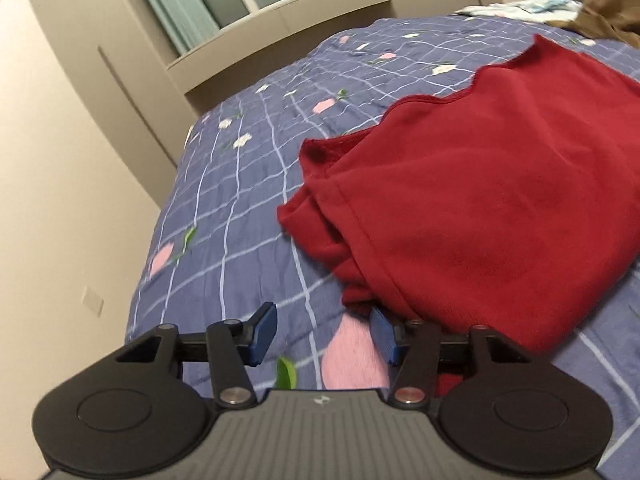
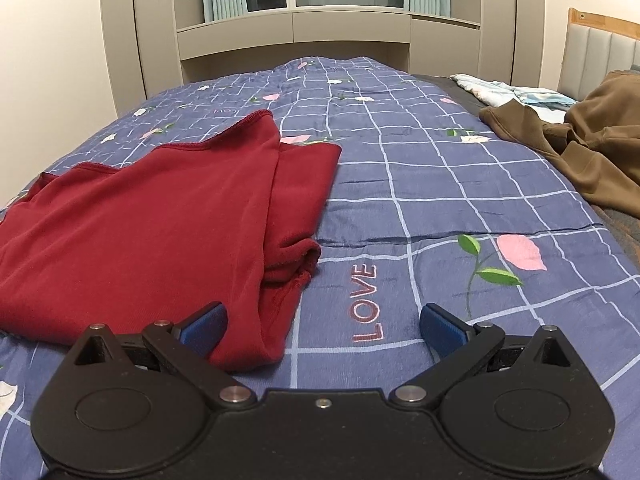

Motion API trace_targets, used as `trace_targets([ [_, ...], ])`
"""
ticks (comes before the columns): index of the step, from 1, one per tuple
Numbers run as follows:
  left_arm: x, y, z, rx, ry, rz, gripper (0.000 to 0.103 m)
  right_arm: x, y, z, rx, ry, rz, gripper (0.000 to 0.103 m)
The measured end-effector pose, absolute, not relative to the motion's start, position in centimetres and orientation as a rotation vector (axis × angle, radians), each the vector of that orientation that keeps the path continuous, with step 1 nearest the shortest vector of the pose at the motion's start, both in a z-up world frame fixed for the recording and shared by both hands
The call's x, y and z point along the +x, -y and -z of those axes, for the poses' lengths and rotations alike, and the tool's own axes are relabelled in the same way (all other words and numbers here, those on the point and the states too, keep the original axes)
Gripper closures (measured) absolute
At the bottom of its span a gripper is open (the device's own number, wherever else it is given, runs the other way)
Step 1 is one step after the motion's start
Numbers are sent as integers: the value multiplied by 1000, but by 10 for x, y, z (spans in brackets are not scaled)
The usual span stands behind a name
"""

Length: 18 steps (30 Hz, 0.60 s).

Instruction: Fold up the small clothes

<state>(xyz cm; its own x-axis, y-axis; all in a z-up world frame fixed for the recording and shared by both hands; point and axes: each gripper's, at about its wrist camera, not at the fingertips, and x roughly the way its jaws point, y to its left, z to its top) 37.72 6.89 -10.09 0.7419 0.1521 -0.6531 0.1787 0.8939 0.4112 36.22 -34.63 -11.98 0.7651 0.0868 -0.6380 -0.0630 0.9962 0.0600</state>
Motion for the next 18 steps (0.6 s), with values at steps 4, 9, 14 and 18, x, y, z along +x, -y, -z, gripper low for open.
trace_targets([
  [4,375,-66,105,496,-723,78,71,361,346,121,34,-690,-81,0],
  [9,371,-55,118,607,-667,126,93,361,346,121,34,-690,-82,0],
  [14,371,-50,120,667,-646,74,68,361,346,121,35,-690,-82,0],
  [18,373,-53,120,680,-640,100,67,361,346,121,34,-690,-82,0],
])
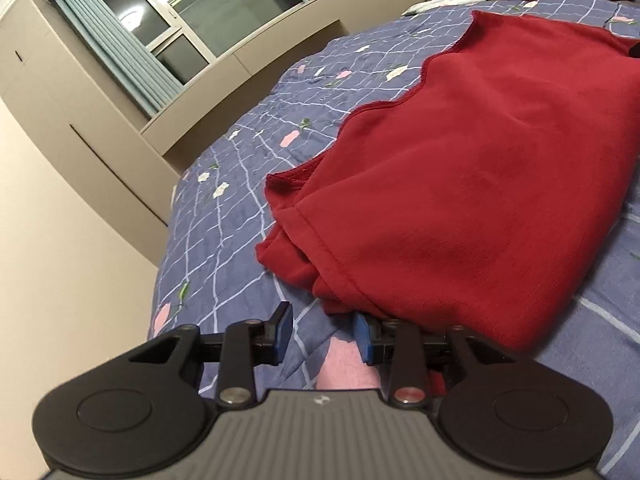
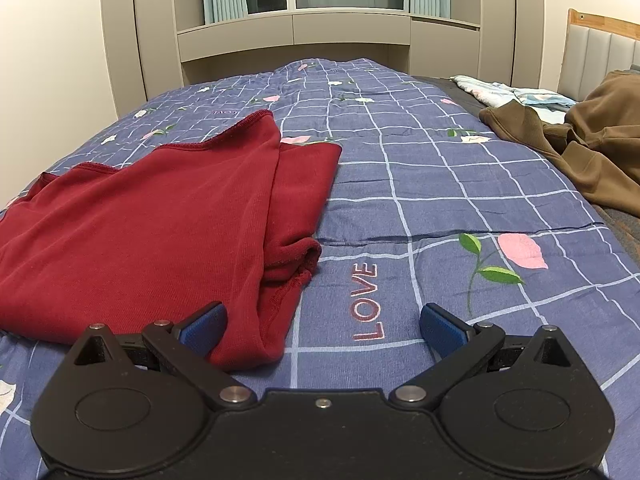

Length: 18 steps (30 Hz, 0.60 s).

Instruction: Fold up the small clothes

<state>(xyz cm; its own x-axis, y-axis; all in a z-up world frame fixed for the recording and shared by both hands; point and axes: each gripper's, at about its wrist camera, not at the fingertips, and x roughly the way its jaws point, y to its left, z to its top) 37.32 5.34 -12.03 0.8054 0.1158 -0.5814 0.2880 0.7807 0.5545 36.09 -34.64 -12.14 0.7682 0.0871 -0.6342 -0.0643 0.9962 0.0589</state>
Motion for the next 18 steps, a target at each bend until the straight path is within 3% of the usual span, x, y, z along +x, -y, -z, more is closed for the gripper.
trace_targets([
  [1,374,-54,121,683,-639,111,67,361,346,121,35,-690,-82,0],
  [2,375,-54,121,687,-639,127,74,361,346,122,34,-689,-82,0],
  [3,374,-55,121,682,-638,148,92,361,346,122,33,-688,-82,0],
  [6,375,-53,123,673,-638,179,99,360,346,122,30,-688,-81,0],
  [18,355,-81,105,314,-689,96,103,360,345,122,33,-687,-82,0],
])
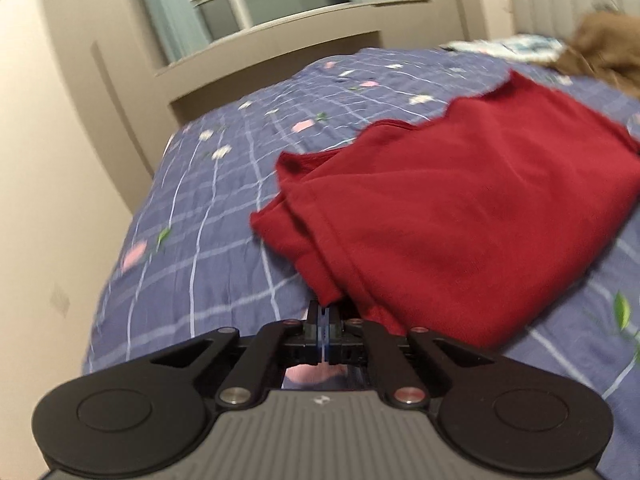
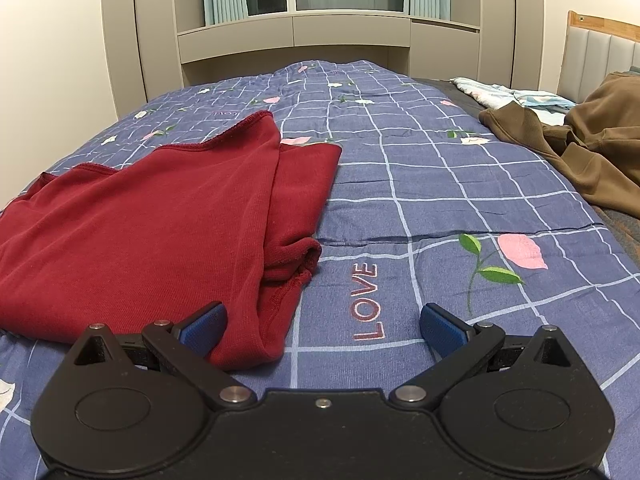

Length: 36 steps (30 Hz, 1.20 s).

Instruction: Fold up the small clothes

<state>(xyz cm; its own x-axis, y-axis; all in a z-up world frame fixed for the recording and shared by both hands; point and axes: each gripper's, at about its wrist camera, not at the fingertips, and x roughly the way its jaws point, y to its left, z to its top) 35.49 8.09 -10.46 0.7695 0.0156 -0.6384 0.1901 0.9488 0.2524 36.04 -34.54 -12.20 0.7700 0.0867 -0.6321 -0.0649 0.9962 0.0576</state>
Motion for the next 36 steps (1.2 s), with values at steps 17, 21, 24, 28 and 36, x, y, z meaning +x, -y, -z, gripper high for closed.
trace_targets([
  [17,336,-103,85,94,-758,-31,36,377,345,95,40,-585,-96,0],
  [21,324,-103,77,21,-750,-75,23,394,342,94,0,-588,4,1],
  [24,319,-105,72,-32,-737,-96,15,403,349,106,-1,-669,117,1],
  [28,312,-111,69,-68,-741,-136,11,392,358,113,27,-678,118,1],
  [36,292,-124,67,-159,-729,-152,3,388,350,92,-46,-616,187,1],
])
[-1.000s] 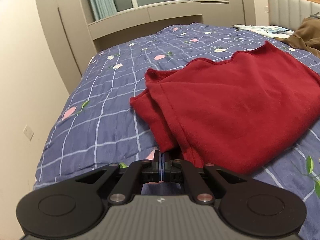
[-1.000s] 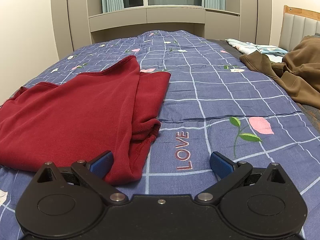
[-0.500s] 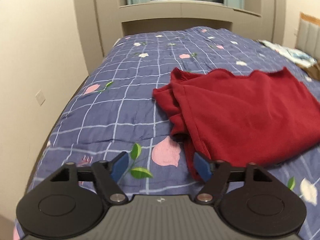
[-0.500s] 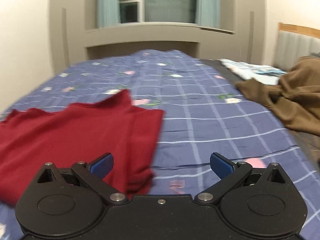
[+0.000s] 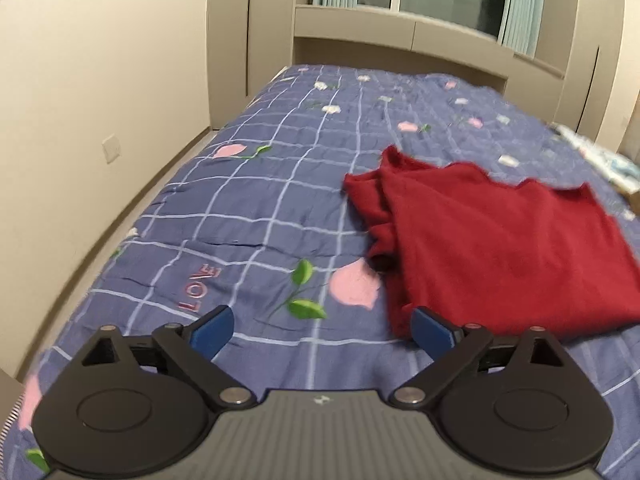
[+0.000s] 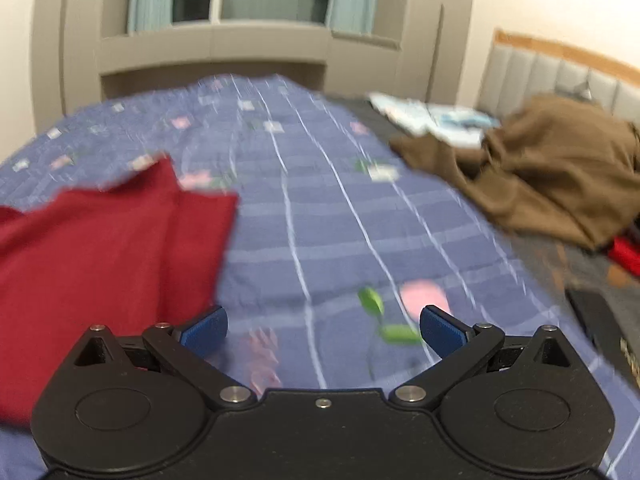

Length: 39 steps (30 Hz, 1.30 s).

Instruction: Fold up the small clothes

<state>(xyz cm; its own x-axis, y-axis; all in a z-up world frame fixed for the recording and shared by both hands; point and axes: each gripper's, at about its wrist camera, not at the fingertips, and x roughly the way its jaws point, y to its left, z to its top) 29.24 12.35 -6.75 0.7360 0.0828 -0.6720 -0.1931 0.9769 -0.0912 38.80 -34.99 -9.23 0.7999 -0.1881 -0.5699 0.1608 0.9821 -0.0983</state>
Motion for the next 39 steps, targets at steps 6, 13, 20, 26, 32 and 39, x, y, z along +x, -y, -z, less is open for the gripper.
trace_targets([
  [6,307,-105,69,-230,-697,-72,2,433,292,73,-181,-554,-55,1],
  [13,346,-92,99,-233,-825,-148,2,513,215,86,-312,-610,-297,1],
  [20,349,-102,109,-256,-845,-131,1,559,189,101,-399,-641,-154,2],
  [26,349,-100,110,-236,-835,-125,0,550,148,74,-275,-589,-491,1],
  [32,346,-98,111,-224,-821,-123,1,561,66,77,-263,-644,-781,1],
  [39,347,-101,109,-237,-832,-115,0,595,15,94,-411,-640,-563,4],
])
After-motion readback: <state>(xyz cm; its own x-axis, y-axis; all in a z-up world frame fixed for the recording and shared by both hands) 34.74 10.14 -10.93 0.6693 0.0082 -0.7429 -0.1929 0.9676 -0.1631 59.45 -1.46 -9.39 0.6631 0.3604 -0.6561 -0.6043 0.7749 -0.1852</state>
